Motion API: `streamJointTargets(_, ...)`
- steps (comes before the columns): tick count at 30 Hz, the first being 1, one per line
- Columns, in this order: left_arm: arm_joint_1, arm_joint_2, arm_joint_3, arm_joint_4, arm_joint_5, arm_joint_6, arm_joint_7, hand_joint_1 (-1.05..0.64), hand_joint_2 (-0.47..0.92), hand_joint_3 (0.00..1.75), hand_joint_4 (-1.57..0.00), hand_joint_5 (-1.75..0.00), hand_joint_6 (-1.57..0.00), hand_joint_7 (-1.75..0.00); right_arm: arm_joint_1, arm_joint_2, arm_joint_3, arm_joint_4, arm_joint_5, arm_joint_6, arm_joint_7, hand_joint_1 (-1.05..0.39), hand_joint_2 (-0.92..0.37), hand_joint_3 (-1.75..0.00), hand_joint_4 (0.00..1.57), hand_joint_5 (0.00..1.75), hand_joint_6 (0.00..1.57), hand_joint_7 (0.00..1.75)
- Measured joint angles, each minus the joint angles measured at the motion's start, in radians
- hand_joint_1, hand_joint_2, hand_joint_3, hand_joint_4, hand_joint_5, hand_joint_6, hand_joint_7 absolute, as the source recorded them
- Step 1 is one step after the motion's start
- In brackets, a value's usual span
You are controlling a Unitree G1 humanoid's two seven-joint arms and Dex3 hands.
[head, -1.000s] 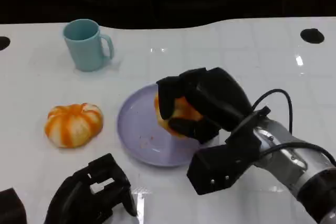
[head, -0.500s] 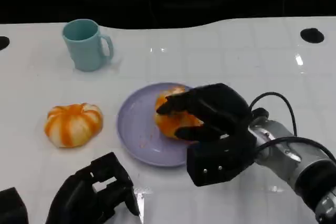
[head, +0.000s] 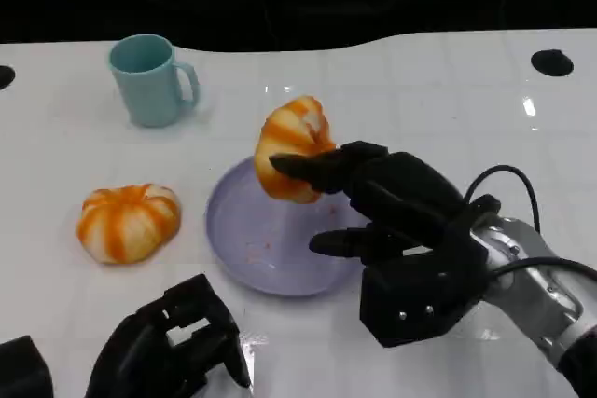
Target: Grasp the bread from the table and place it into the plate.
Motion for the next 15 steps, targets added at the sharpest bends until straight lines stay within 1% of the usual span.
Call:
streamJointTargets(4,0.0,0.001,0.001,0.0,-0.001,0.001,0.0,-0.63,0.92,0.08,-0.69,-1.75,-0.66,-1.41,0.053,-0.027,-0.025,-0.098,0.032,-0.024,0.012,-0.66,-0.92,-0.36,0.19,0.62,0.35,0.06)
streamJointTargets(6,0.0,0.001,0.001,0.0,-0.001,0.001,0.0,-0.63,0.92,0.08,-0.69,-1.75,-0.66,-1.41,0.063,-0.034,-0.028,-0.119,0.031,-0.024,0.016,-0.66,-0.92,-0.37,0.26,0.65,0.34,0.05)
streamJointTargets(7,0.0,0.001,0.001,0.0,-0.001,0.001,0.0,-0.63,0.92,0.09,-0.69,-1.75,-0.67,-1.41,0.065,-0.039,-0.028,-0.125,0.027,-0.024,0.016,-0.65,-0.92,-0.37,0.42,0.59,0.35,0.04)
streamJointTargets(8,0.0,0.001,0.001,0.0,-0.001,0.001,0.0,-0.63,0.92,0.09,-0.69,-1.75,-0.67,-1.41,0.064,-0.043,-0.027,-0.129,0.013,-0.022,0.016,-0.65,-0.92,-0.37,0.49,0.51,0.35,0.03)
streamJointTargets(9,0.0,0.001,0.001,0.0,-0.001,0.001,0.0,-0.63,0.92,0.09,-0.7,-1.75,-0.67,-1.41,0.064,-0.048,-0.026,-0.133,-0.002,-0.018,0.018,-0.65,-0.92,-0.38,0.6,0.4,0.37,0.02)
streamJointTargets(10,0.0,0.001,0.001,-0.001,-0.001,0.001,0.0,-0.63,0.92,0.09,-0.7,-1.75,-0.67,-1.42,0.064,-0.051,-0.024,-0.138,-0.017,-0.008,0.022,-0.66,-0.92,-0.37,0.65,0.38,0.44,0.05)
streamJointTargets(11,0.0,0.001,0.001,-0.001,-0.001,0.001,0.0,-0.63,0.92,0.09,-0.7,-1.75,-0.67,-1.41,0.064,-0.055,-0.02,-0.143,-0.036,0.004,0.025,-0.66,-0.92,-0.34,0.64,0.44,0.55,0.04)
streamJointTargets(12,0.0,0.001,0.0,-0.001,-0.001,0.001,0.0,-0.63,0.92,0.09,-0.7,-1.75,-0.67,-1.41,0.064,-0.058,-0.015,-0.148,-0.053,0.016,0.026,-0.65,-0.92,-0.31,0.49,0.76,0.68,0.03)
streamJointTargets(13,0.001,0.001,0.0,-0.001,-0.001,0.001,0.0,-0.63,0.92,0.09,-0.7,-1.75,-0.67,-1.41,0.064,-0.058,-0.012,-0.151,-0.068,0.025,0.026,-0.64,-0.92,-0.29,0.39,0.97,0.74,0.02)
streamJointTargets(14,0.001,0.0,0.0,-0.001,-0.001,0.001,0.0,-0.63,0.92,0.09,-0.69,-1.75,-0.66,-1.41,0.064,-0.058,-0.008,-0.151,-0.079,0.031,0.024,-0.63,-0.92,-0.27,0.33,1.11,0.8,0.02)
streamJointTargets(15,0.001,0.0,0.0,-0.001,-0.001,0.001,0.0,-0.63,0.92,0.1,-0.69,-1.75,-0.66,-1.41,0.064,-0.057,-0.007,-0.15,-0.086,0.035,0.021,-0.63,-0.92,-0.26,0.3,1.16,0.82,0.02)
